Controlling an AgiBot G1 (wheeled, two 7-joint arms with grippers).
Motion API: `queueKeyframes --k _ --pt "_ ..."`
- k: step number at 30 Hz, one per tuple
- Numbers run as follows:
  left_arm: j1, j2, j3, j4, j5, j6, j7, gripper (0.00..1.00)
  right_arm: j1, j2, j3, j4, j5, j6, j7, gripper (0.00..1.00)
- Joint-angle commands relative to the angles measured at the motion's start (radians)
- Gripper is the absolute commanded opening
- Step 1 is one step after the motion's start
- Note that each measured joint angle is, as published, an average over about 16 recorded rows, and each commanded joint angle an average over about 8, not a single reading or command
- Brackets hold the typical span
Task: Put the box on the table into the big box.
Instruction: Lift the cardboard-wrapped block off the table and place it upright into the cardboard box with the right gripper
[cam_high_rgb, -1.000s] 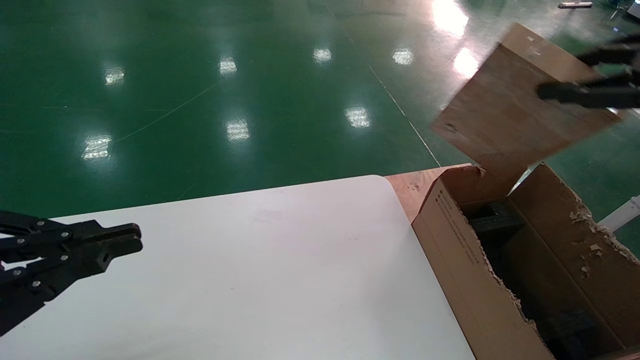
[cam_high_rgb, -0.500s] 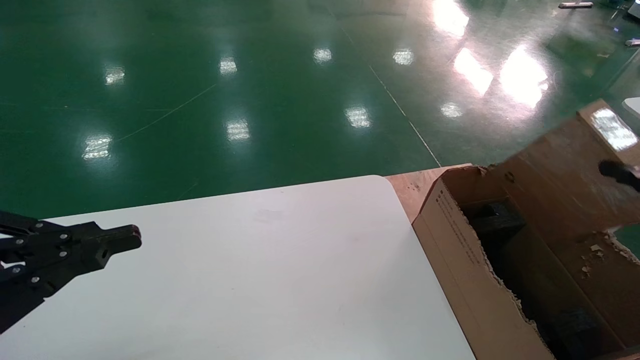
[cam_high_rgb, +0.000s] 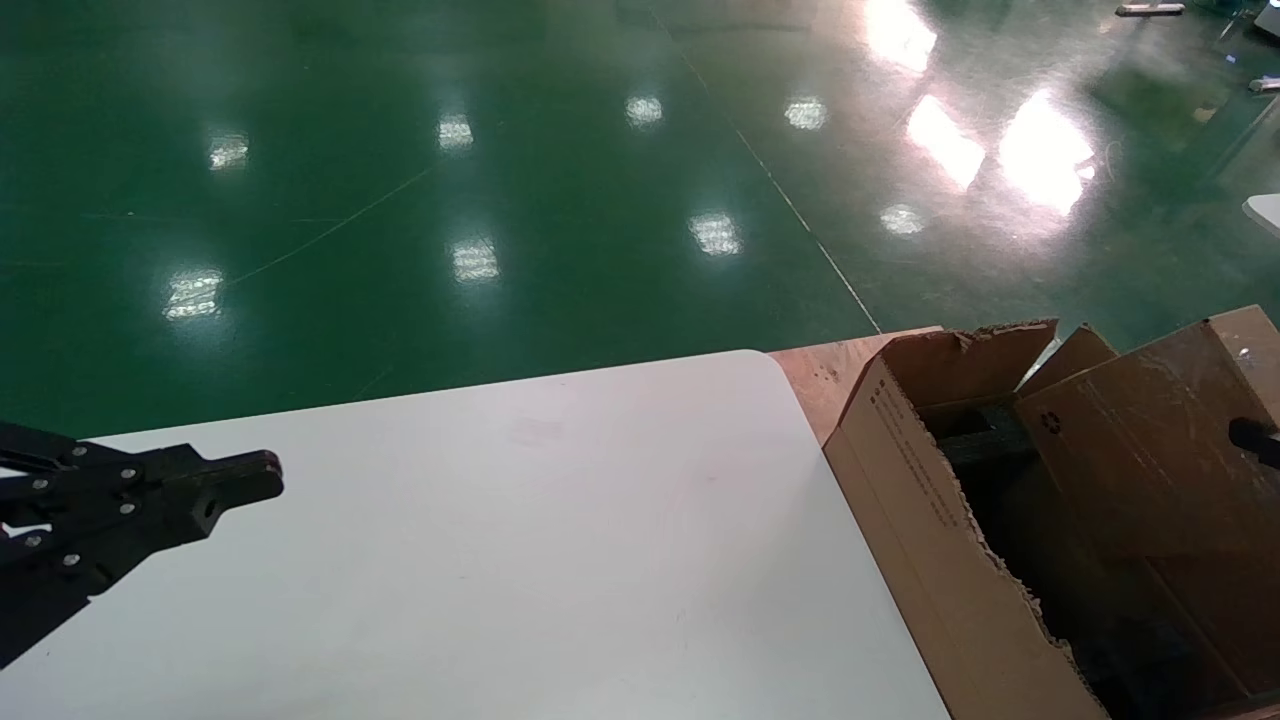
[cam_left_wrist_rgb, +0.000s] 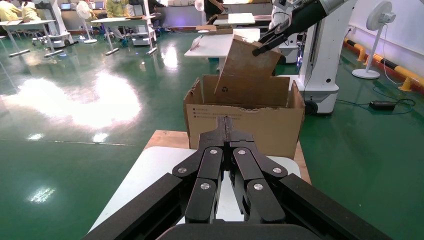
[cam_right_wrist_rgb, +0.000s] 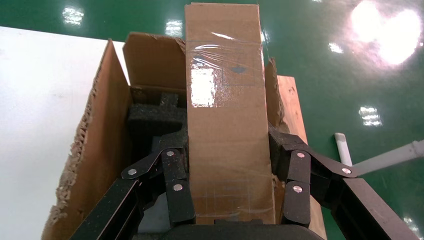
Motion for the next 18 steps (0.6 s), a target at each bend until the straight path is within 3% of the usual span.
queueKeyframes --k 1,18 --pt "0.000 0.000 0.000 0.000 0.000 0.000 0.000 0.00 -0.003 0.013 -0.010 -0.001 -0.002 0.019 -0.009 0.00" --pt "0.000 0.000 0.000 0.000 0.000 0.000 0.000 0.00 -0.021 0.026 -0.025 -0.031 -0.029 0.078 -0.062 0.00"
